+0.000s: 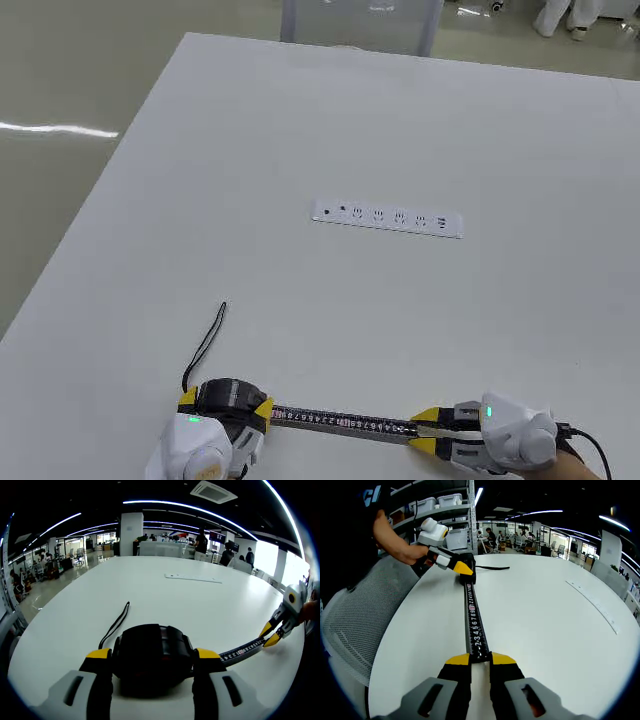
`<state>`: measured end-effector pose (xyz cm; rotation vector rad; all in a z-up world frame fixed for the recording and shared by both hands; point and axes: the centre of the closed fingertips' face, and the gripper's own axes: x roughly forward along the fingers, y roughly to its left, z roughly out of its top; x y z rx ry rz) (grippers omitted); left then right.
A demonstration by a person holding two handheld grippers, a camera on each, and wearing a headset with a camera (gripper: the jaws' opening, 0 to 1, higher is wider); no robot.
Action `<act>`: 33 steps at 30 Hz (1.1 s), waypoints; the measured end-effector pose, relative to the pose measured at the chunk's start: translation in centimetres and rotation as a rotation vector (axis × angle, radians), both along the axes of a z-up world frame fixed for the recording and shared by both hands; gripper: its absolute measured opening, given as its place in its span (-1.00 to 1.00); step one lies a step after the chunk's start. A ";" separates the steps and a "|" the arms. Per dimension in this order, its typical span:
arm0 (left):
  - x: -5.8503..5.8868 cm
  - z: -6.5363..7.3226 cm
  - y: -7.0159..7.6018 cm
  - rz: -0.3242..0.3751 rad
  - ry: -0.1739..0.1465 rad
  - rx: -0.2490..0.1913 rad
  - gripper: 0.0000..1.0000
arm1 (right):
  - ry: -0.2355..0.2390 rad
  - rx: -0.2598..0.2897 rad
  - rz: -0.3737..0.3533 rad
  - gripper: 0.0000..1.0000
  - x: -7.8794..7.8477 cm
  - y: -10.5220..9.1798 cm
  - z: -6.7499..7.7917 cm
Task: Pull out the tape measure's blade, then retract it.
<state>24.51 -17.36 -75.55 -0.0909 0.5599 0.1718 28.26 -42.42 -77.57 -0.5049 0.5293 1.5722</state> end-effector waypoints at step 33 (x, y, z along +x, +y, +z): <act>0.0 0.1 0.1 -0.008 0.003 -0.040 0.20 | -0.006 0.011 0.009 -0.77 0.0 1.8 0.3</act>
